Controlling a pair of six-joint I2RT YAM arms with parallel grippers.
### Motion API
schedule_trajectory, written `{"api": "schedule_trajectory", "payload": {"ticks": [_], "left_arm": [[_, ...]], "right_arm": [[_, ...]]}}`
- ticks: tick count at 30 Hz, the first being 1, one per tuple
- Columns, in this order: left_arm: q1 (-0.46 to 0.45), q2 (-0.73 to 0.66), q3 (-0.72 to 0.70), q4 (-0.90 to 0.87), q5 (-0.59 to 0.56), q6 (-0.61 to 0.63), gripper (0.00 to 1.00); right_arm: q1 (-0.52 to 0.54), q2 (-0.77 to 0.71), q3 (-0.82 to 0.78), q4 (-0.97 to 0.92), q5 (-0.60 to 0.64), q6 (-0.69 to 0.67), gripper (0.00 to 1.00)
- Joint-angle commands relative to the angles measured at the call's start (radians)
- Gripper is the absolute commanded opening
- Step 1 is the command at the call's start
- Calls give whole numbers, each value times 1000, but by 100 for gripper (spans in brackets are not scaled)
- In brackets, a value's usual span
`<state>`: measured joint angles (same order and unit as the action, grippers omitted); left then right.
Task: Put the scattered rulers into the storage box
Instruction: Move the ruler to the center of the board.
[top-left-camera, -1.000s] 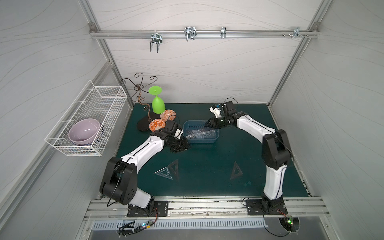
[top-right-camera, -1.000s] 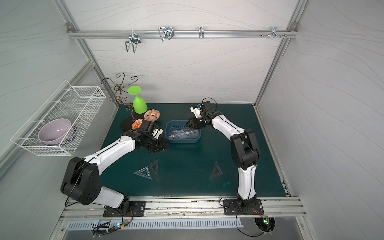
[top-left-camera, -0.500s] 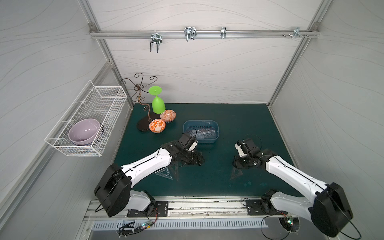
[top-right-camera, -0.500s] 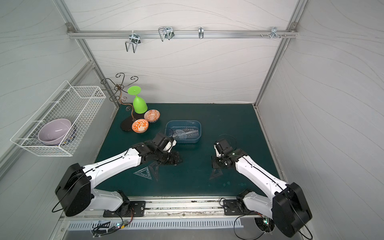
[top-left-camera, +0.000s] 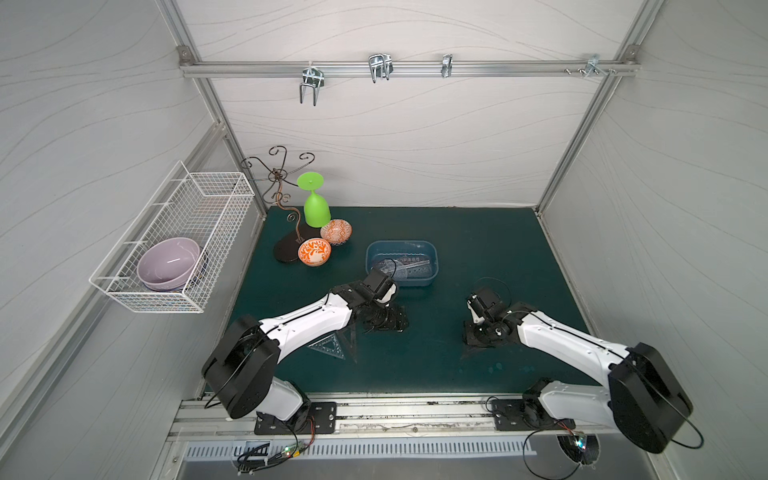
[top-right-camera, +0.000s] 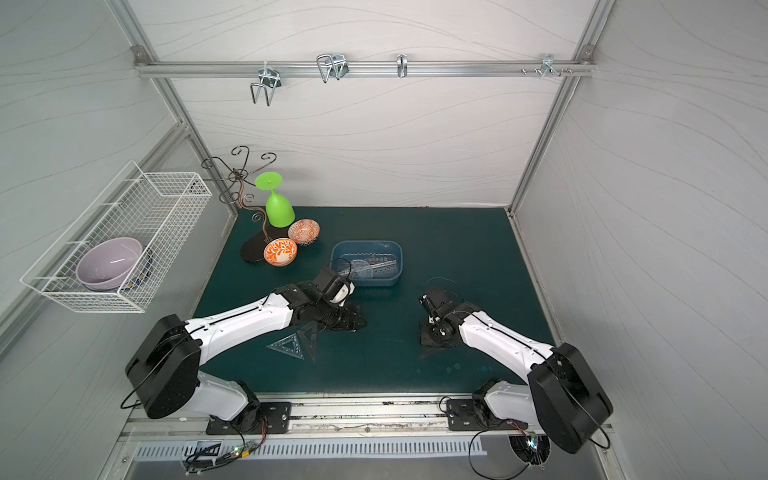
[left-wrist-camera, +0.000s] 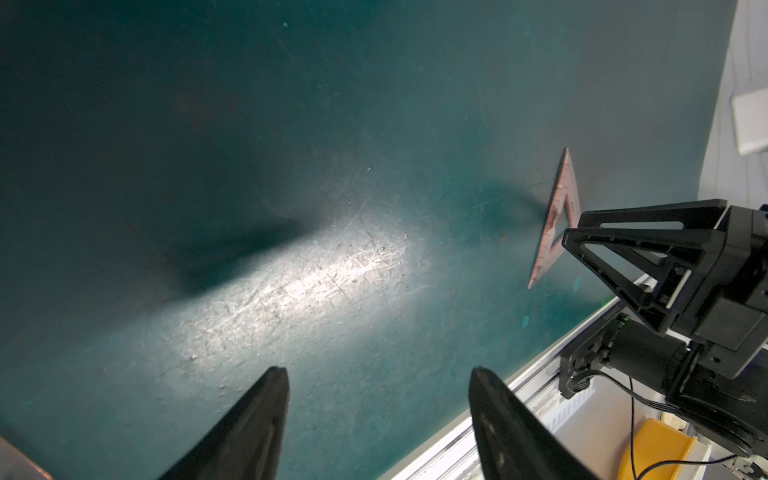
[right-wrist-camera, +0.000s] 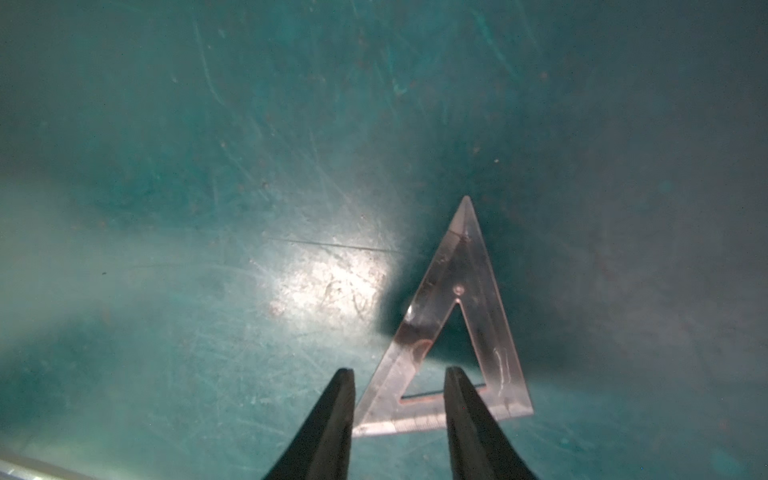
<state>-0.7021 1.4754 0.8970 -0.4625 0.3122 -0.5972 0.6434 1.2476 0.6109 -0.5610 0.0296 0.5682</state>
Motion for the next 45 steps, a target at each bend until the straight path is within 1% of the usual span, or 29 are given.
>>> {"api": "schedule_trajectory", "payload": {"ticks": [1, 7, 11, 20, 27, 34, 40, 45], "left_arm": [[3, 12, 39, 8, -13, 23, 73], [20, 12, 26, 21, 2, 26, 73], [30, 12, 12, 39, 20, 20, 73], [46, 0, -3, 54, 34, 13, 72], [50, -15, -13, 56, 32, 10, 71], [56, -30, -17, 58, 33, 10, 71], [65, -55, -23, 58, 28, 10, 71], [93, -84, -27, 56, 24, 11, 71]], "right_arm": [[9, 27, -20, 31, 6, 27, 39], [9, 93, -23, 63, 8, 29, 36], [29, 156, 6, 82, 15, 18, 32], [165, 294, 114, 123, 23, 40, 31], [230, 351, 163, 154, 3, 65, 30], [242, 404, 190, 238, -102, 90, 30], [257, 483, 272, 268, -163, 82, 30], [260, 568, 355, 295, -231, 74, 29]]}}
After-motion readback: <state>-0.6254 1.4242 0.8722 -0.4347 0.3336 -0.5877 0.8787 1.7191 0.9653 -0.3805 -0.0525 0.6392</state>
